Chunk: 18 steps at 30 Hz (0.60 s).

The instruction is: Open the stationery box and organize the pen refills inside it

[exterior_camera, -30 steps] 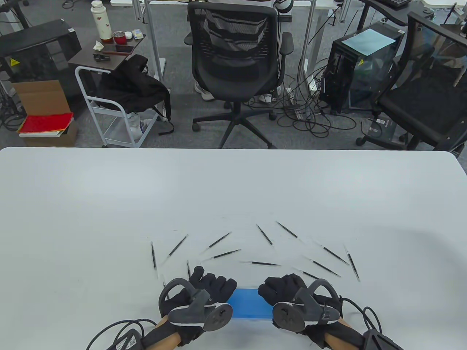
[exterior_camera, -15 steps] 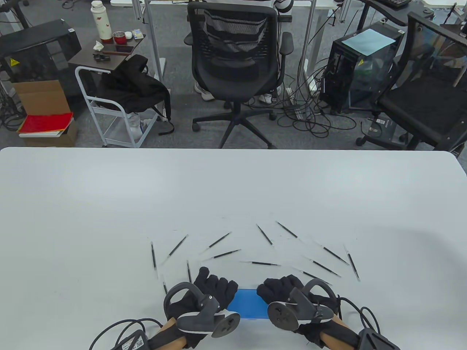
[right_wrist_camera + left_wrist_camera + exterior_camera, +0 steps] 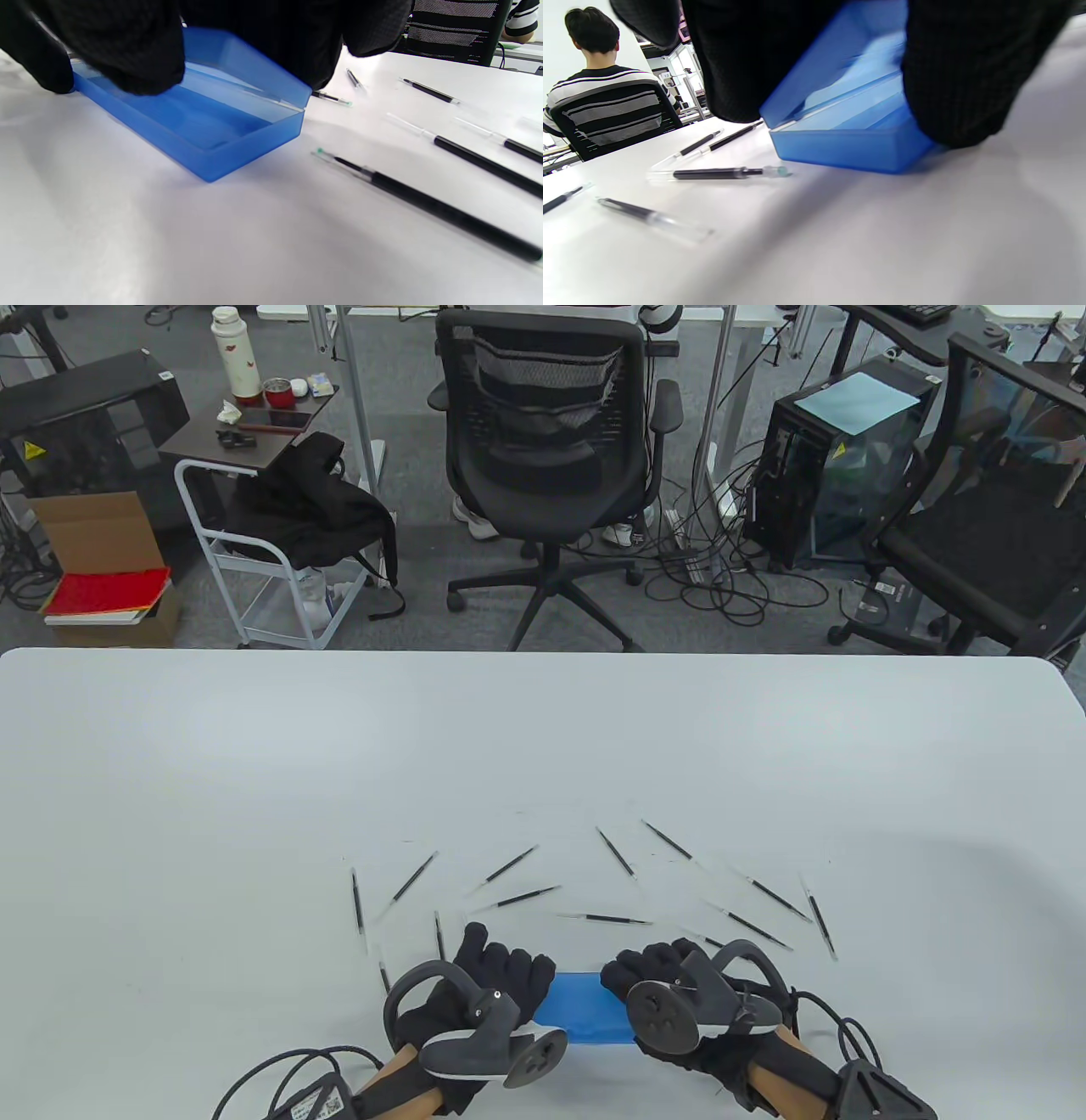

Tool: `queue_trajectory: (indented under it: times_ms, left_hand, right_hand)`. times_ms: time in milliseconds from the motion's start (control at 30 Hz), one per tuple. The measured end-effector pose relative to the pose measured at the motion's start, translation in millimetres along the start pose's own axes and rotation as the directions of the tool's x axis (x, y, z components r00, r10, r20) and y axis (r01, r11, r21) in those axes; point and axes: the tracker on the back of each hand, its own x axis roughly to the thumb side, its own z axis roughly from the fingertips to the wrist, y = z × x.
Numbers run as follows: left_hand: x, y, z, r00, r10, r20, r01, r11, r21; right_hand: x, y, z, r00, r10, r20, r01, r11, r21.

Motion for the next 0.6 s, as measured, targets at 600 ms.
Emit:
queue_trajectory:
  times_ms: [600]
  left_hand:
    - [-5, 3, 1, 0.995, -0.049, -0.09, 0.053, 0.998, 0.042]
  right_hand:
    - [-36, -16, -32, 0.964, -0.263, -0.045, 0.266, 0.959, 0.094]
